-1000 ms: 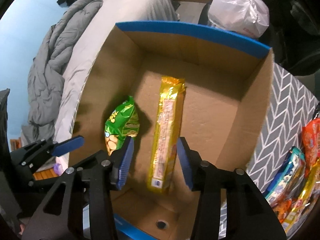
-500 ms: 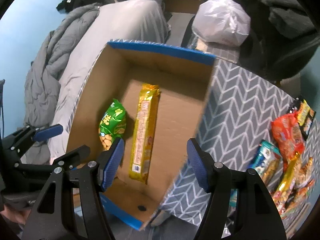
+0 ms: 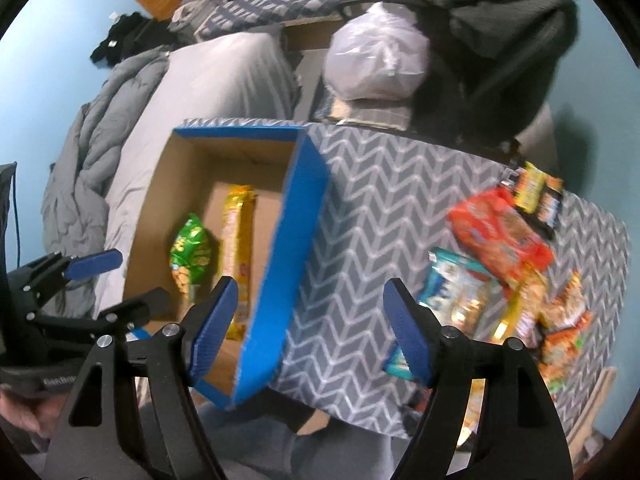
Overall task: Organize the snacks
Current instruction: 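Withdraw both tools from the box back over the snack pile, then grasp the orange rice-cracker bag with the right tool while the left tool grasps the yellow cracker packet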
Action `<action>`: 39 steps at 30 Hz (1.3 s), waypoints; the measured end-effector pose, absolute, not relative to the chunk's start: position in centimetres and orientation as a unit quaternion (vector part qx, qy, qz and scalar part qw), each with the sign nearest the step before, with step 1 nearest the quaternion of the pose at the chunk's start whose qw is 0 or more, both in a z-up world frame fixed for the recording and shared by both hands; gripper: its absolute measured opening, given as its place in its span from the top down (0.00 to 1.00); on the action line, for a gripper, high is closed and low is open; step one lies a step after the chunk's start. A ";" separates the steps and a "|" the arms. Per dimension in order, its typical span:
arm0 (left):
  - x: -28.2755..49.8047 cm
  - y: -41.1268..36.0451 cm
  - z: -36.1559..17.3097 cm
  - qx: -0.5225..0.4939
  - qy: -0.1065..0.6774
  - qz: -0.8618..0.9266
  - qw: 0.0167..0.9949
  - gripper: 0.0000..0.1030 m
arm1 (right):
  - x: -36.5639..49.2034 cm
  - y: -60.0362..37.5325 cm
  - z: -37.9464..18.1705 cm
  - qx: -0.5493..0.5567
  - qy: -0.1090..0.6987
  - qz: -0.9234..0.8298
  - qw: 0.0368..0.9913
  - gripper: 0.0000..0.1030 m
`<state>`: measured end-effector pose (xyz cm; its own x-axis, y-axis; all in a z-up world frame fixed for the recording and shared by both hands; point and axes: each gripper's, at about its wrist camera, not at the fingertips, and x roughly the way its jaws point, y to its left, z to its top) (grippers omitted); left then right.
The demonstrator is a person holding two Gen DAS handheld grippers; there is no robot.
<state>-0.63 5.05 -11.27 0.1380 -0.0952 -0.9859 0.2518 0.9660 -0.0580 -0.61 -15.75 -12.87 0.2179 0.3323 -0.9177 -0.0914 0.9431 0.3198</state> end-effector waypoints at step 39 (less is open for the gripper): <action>-4.1 -17.6 -14.3 0.160 0.665 -0.233 0.691 0.23 | -13.2 -41.9 -18.3 0.168 0.624 0.010 0.763 0.23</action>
<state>-4.06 -17.55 -14.32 0.0070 -0.1100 -0.9939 0.5355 0.8398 -0.0892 -13.22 -41.92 -18.27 0.2220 0.2251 -0.9487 0.1943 0.9433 0.2692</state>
